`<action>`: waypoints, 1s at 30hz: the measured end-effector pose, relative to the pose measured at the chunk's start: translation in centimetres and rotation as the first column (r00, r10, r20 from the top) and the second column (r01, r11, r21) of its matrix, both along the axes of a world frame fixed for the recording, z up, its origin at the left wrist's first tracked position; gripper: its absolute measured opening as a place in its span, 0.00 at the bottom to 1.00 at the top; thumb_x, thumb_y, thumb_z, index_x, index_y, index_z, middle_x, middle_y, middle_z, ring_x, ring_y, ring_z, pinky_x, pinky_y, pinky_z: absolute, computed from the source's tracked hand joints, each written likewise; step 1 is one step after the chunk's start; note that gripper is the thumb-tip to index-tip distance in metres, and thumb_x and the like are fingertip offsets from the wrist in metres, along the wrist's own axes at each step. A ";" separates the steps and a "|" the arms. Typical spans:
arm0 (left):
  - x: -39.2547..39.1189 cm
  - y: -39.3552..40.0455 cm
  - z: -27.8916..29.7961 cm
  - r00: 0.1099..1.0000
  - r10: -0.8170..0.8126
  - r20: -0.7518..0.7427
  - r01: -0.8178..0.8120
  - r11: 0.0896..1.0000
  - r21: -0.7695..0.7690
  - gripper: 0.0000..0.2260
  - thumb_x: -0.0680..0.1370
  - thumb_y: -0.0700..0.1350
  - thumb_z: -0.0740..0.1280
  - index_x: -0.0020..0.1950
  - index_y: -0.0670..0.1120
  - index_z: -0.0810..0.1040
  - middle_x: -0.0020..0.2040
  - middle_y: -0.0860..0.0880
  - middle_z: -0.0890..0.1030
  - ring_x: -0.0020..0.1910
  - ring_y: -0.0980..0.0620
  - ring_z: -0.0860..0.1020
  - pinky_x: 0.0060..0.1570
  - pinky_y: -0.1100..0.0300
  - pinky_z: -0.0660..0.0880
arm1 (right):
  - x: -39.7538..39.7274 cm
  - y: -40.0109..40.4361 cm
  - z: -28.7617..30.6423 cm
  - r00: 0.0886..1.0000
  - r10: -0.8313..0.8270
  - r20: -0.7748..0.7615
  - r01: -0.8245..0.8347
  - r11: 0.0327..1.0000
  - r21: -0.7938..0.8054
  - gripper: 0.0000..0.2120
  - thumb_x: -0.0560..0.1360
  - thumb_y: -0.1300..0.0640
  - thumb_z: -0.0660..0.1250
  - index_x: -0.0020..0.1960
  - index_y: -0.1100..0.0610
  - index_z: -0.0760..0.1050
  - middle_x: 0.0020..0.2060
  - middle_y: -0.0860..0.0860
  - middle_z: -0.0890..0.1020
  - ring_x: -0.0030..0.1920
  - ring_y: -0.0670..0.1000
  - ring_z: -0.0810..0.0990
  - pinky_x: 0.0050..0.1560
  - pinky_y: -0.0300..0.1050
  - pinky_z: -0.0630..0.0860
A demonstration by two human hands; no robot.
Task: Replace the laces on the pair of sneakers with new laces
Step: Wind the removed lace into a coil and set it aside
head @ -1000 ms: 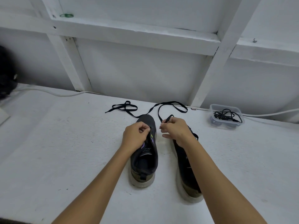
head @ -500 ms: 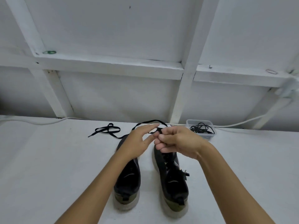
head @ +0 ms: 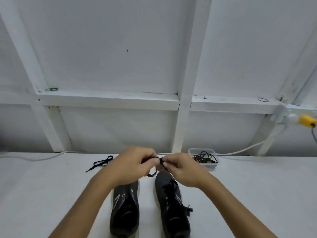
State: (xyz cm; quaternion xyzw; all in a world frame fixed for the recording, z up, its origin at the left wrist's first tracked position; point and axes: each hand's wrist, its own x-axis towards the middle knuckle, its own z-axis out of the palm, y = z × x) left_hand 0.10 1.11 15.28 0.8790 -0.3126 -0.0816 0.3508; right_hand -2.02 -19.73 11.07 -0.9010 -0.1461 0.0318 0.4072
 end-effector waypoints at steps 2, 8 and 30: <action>1.3 0.7 1.9 1.000 -0.008 0.004 0.008 1.000 0.005 0.07 0.81 0.48 0.67 0.44 0.53 0.82 0.30 0.58 0.78 0.31 0.61 0.75 0.35 0.69 0.69 | -1.5 0.8 0.4 0.974 0.101 -0.204 -0.028 0.942 0.335 0.13 0.83 0.59 0.58 0.52 0.58 0.82 0.46 0.51 0.87 0.49 0.51 0.85 0.52 0.44 0.78; 2.2 -1.0 0.3 0.986 -0.016 -0.165 -0.044 0.933 -0.358 0.12 0.84 0.45 0.63 0.45 0.54 0.83 0.36 0.50 0.78 0.37 0.53 0.74 0.42 0.56 0.73 | -3.1 2.3 5.6 0.915 0.343 -0.215 0.071 0.388 0.919 0.16 0.80 0.55 0.60 0.47 0.60 0.86 0.47 0.61 0.86 0.48 0.58 0.86 0.48 0.46 0.82; -2.6 -4.1 -3.0 0.991 0.130 -0.021 -0.132 0.977 -0.165 0.16 0.80 0.55 0.58 0.38 0.48 0.75 0.28 0.53 0.72 0.28 0.57 0.68 0.35 0.54 0.67 | -2.2 0.0 9.2 0.976 0.217 -0.026 -0.055 0.360 0.931 0.56 0.69 0.21 0.39 0.56 0.66 0.84 0.56 0.66 0.83 0.59 0.63 0.83 0.56 0.48 0.81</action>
